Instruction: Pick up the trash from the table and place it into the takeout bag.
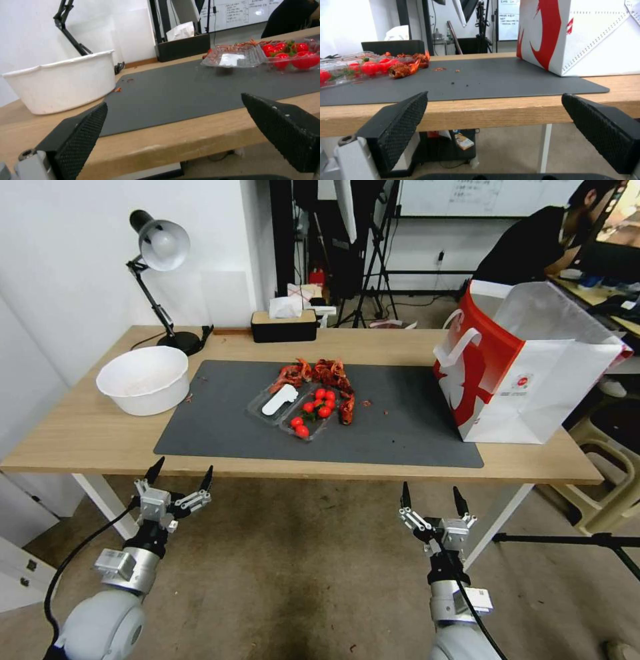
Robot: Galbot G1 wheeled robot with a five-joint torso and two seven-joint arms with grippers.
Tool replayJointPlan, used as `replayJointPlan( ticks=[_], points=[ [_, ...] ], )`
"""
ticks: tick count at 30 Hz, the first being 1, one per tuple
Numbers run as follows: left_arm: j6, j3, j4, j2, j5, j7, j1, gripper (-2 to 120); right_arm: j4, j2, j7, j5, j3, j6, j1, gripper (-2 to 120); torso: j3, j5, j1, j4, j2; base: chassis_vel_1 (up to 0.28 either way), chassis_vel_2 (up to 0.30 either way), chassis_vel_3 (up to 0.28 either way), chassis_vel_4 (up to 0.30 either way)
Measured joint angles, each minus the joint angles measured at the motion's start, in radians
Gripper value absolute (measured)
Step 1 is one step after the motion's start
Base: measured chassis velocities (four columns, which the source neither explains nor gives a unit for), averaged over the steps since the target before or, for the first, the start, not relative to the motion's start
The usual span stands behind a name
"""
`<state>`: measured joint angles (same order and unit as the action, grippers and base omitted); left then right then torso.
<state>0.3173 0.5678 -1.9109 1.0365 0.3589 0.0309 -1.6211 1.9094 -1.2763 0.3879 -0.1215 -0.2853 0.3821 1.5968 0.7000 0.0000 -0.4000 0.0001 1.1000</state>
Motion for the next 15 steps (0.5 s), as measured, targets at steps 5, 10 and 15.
replayJointPlan(
  ticks=[5,10,15],
  points=[
    [0.006,0.0,0.001,0.006,-0.002,0.0,-0.01,100,0.003,0.0,0.001,0.0,0.0,0.0,-0.001,100,0.0,0.0001,0.0,-0.0001,0.0,0.0,0.0,0.0,0.0],
    [0.021,-0.001,0.011,0.017,-0.011,-0.002,-0.024,100,0.007,0.001,0.003,-0.001,0.001,-0.001,0.002,100,0.0,0.0001,0.0,0.0,0.0,0.0,0.0,0.0,0.0],
    [0.024,-0.002,0.012,0.021,-0.013,-0.002,-0.027,100,0.007,0.002,0.003,-0.001,0.001,-0.001,0.002,100,0.0,0.0001,0.0,-0.0001,0.0,0.0,0.0,0.0,0.0]
  ],
)
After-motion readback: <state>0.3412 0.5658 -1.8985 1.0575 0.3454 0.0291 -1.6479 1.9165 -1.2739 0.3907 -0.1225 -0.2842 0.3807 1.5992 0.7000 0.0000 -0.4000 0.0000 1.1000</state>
